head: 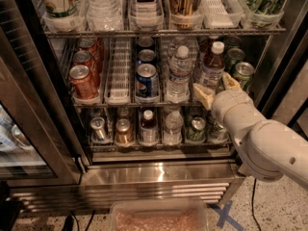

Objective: Pick blue plastic bottle from middle shelf of fridge

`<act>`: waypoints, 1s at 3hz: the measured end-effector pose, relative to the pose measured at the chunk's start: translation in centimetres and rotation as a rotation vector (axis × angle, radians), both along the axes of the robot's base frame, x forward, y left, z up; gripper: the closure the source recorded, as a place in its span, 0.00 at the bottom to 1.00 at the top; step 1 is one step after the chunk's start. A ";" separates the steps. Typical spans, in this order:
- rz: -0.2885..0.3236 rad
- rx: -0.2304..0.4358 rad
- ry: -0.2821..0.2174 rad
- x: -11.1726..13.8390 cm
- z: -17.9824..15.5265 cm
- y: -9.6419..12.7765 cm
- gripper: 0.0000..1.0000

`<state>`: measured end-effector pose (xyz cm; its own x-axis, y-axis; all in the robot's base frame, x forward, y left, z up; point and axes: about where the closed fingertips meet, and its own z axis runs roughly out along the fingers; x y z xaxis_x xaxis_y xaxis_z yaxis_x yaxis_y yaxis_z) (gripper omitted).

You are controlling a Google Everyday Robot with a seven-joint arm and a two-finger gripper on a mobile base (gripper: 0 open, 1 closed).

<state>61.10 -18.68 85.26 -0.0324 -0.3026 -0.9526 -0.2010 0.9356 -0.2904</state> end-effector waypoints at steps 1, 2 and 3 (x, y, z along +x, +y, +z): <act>-0.029 0.008 -0.008 0.8 -0.1 -0.7 0.36; -0.045 0.025 -0.014 1.7 -0.3 -0.7 0.36; -0.039 0.031 -0.010 1.9 -0.5 -0.1 0.37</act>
Offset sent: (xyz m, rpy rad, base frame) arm 0.0198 -0.0166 -0.0042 0.0284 -0.0201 -0.0745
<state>63.02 -18.82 84.74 -0.0342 -0.2713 -0.9619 -0.1613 0.9513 -0.2626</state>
